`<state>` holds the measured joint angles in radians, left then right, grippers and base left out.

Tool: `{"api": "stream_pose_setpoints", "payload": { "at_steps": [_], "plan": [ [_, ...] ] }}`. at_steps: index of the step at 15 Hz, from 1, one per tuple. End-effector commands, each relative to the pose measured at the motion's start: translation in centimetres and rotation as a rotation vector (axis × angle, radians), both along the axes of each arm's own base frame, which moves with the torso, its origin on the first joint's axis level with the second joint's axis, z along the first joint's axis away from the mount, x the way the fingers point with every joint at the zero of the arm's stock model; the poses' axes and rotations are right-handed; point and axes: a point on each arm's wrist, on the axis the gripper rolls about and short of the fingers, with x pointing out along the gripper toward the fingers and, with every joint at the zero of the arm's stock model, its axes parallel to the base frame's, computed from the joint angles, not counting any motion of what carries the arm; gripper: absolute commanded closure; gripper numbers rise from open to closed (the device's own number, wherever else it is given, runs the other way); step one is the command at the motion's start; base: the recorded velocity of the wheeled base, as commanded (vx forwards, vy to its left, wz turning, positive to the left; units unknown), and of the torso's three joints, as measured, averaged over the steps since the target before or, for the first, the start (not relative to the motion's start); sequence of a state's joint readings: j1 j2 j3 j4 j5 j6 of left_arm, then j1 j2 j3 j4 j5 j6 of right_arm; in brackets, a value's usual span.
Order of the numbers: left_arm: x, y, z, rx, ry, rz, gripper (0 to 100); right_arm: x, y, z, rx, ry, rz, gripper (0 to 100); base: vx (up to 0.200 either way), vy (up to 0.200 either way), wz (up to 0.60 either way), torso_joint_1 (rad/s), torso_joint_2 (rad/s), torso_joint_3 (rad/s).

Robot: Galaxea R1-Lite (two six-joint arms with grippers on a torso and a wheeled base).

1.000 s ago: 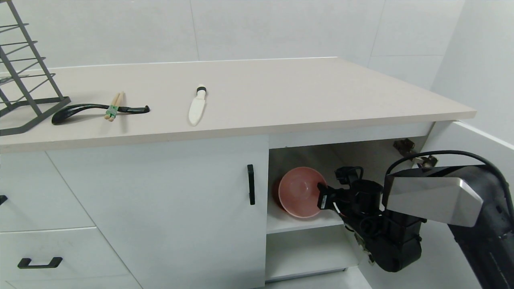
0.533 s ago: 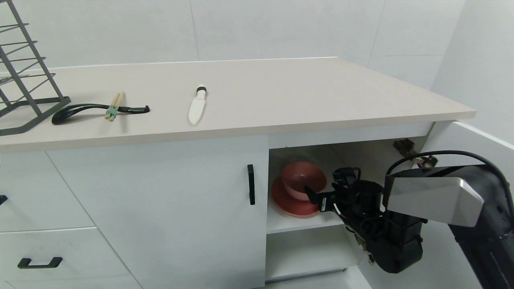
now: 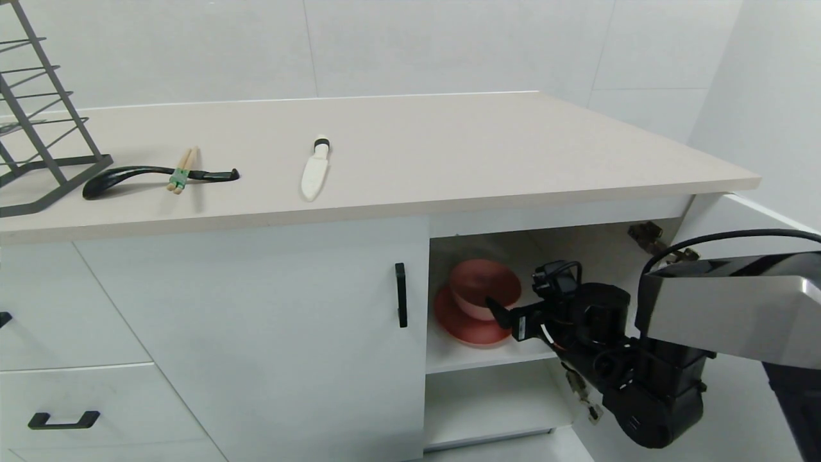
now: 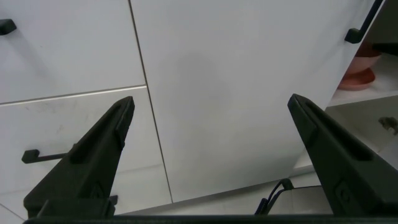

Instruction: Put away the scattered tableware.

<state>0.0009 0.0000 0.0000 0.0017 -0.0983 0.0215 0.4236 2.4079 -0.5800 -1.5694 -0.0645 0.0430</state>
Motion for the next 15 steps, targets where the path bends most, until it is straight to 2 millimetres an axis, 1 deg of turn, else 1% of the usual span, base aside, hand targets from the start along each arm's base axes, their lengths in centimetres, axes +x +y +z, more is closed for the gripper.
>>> {"api": "stream_pose_setpoints", "payload": {
  "at_steps": [1,3,4,5,7,9,10,11,12,13,15],
  "plan": [
    [0.0,0.0,0.0,0.000,0.001,0.001,0,-3.3,-0.2,3.1,0.002,-0.005,0.034,0,0.000,0.000,0.00,0.000,0.00,0.000],
    [0.0,0.0,0.0,0.000,0.001,0.001,0,-6.3,-1.0,4.1,-0.020,0.036,0.059,0,0.000,0.000,0.00,0.000,0.00,0.000],
    [0.0,0.0,0.0,0.000,0.001,0.001,0,-7.3,-1.4,4.5,-0.024,0.044,0.062,0,0.000,0.000,0.00,0.000,0.00,0.000],
    [0.0,0.0,0.0,0.000,0.001,0.001,0,-8.6,-1.8,5.5,-0.022,0.040,0.069,0,-0.200,0.000,0.00,0.002,0.00,0.002],
    [0.0,0.0,0.0,0.000,0.001,-0.001,0,-10.3,-2.8,7.1,-0.012,0.014,0.070,0,-0.200,0.000,0.00,0.010,0.00,0.000],
    [0.0,0.0,0.0,0.000,0.001,-0.001,0,-11.4,-3.3,7.9,-0.007,0.003,0.070,0,-0.200,0.000,0.00,0.000,0.00,0.005],
    [0.0,0.0,0.0,0.000,0.001,0.001,0,-12.6,-4.0,8.6,-0.001,-0.008,0.070,0,-0.200,0.000,0.00,-0.002,0.01,0.002],
    [0.0,0.0,0.0,0.000,0.001,0.001,0,-12.7,-4.0,8.6,-0.001,-0.009,0.070,0,-0.200,0.000,0.00,-0.002,0.00,-0.002],
    [0.0,0.0,0.0,0.000,0.001,-0.001,0,-13.9,-4.7,9.3,0.005,-0.020,0.068,0,-0.200,-0.200,0.00,-0.002,0.00,0.007],
    [0.0,0.0,0.0,0.000,0.001,-0.001,0,-14.2,-5.0,9.8,0.015,-0.041,0.065,0,-0.200,-0.200,0.00,0.002,0.01,0.002],
    [0.0,0.0,0.0,0.000,0.003,0.001,0,-14.6,-5.4,10.9,0.039,-0.093,0.053,0,0.000,-0.200,0.00,0.000,0.00,0.005]
  ]
}}
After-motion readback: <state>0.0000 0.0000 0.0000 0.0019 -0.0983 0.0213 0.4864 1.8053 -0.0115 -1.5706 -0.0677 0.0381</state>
